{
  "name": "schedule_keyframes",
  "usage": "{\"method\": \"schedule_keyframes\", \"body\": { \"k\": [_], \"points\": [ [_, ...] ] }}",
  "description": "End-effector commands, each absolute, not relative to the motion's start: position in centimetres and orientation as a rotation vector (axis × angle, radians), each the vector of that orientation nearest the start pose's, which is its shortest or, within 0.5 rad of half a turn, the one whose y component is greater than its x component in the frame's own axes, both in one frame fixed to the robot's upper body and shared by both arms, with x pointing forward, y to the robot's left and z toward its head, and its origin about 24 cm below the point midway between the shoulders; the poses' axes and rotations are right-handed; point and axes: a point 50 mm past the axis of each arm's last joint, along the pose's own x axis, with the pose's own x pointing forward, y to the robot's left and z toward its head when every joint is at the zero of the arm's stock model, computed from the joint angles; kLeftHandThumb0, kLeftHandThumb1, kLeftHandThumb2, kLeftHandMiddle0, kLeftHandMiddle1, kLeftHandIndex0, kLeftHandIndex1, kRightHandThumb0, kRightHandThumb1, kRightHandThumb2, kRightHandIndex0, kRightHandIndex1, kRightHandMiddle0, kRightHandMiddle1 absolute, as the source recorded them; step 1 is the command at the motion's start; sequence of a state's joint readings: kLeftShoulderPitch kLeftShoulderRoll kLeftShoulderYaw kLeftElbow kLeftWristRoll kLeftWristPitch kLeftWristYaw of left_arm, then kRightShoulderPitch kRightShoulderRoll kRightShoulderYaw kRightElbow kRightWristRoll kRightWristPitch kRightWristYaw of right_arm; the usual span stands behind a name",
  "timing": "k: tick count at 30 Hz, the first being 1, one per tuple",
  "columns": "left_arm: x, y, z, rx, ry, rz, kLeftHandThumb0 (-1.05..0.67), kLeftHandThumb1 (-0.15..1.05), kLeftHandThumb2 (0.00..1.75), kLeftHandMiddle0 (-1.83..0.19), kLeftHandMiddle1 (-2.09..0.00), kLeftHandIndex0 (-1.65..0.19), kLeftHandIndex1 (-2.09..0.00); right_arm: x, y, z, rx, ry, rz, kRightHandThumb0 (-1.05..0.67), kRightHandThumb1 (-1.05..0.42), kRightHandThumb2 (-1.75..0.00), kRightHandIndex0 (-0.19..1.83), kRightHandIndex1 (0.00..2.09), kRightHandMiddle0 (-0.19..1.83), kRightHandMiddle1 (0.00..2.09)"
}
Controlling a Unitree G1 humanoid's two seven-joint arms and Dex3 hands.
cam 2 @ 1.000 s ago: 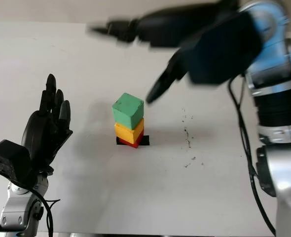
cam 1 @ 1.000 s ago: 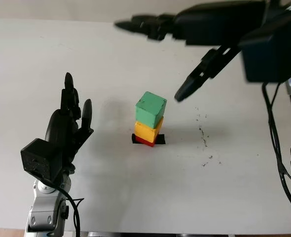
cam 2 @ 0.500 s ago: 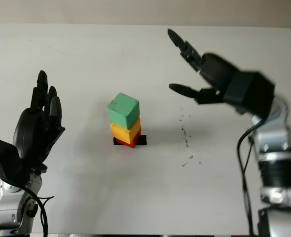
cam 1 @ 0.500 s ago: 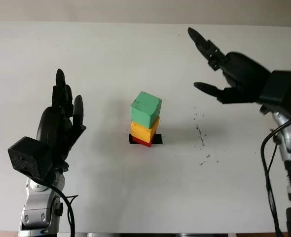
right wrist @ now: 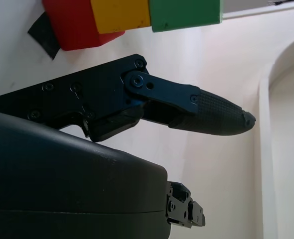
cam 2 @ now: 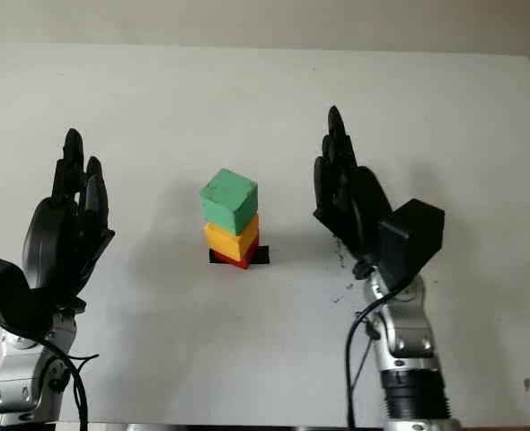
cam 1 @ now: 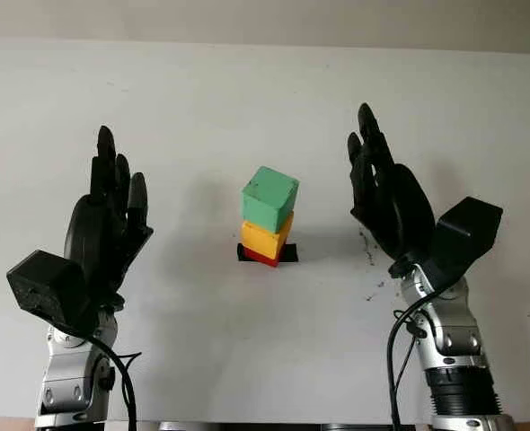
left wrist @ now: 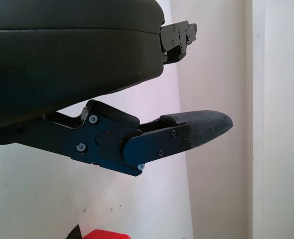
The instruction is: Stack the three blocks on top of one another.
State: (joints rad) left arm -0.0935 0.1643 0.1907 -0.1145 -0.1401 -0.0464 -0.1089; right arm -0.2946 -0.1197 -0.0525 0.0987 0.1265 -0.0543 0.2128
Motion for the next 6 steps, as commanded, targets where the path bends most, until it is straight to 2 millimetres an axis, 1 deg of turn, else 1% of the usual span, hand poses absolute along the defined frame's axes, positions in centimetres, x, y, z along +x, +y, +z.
{"method": "schedule_keyframes", "body": {
  "k": [1, 6],
  "points": [
    [26.46, 20.77, 10.77, 0.049, -0.287, 0.03, -0.72, 1.05, 0.65, 0.19, -0.04, 0.19, 0.0, 30.06, -15.37, 10.81, 0.009, -0.284, 0.209, -0.81, -1.05, -0.79, -0.19, 0.0, -0.19, 0.0],
    [26.25, 20.65, 10.62, 0.066, -0.272, 0.021, -0.75, 1.05, 0.67, 0.19, -0.02, 0.19, 0.0, 29.63, -15.29, 10.75, 0.032, -0.302, 0.186, -0.81, -1.05, -0.78, -0.19, 0.0, -0.19, 0.0]
  ]
}}
